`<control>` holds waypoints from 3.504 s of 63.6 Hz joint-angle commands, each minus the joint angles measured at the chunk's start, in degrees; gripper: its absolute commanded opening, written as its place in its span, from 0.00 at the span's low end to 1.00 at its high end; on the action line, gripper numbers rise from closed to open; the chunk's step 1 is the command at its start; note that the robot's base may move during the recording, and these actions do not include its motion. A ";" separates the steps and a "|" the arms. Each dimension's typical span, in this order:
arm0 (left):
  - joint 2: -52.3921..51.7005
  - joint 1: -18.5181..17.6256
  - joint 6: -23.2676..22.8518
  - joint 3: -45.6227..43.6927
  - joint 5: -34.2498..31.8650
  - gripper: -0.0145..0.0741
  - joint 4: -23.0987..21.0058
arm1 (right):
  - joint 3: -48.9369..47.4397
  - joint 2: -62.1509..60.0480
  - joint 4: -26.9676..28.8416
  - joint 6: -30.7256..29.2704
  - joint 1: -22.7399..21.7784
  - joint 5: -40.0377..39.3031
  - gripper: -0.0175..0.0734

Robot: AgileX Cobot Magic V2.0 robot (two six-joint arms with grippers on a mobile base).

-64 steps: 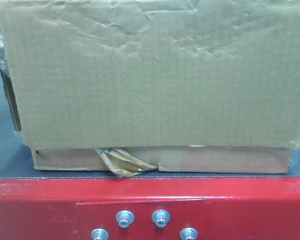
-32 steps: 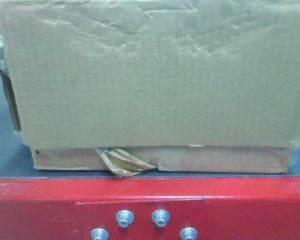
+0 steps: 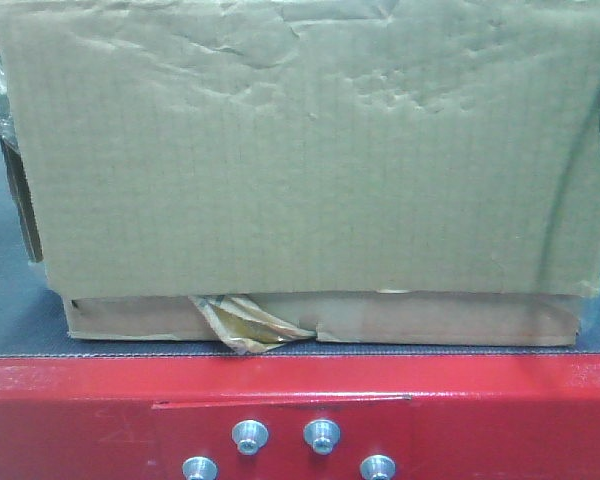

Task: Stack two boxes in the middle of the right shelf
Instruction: 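Close both grippers on opposite box walls to clamp the stack, then lift the clamped box stack off the table with both grippers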

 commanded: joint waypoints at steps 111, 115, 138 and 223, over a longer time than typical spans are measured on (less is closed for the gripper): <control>0.16 0.33 -0.52 2.00 -0.25 0.48 0.30 | 6.54 3.79 4.18 1.10 -1.87 -0.16 0.44; 0.16 0.33 -0.52 2.00 -0.25 0.48 0.30 | 6.54 3.91 4.18 1.10 -1.87 -0.16 0.44; 0.16 0.33 -0.52 2.00 -0.25 0.45 0.30 | 6.54 4.56 4.45 -0.27 -1.87 -0.16 0.28; -10.12 -0.28 -8.57 -8.78 -15.35 0.04 18.63 | 4.71 -7.11 -11.01 10.39 -1.61 -30.72 0.01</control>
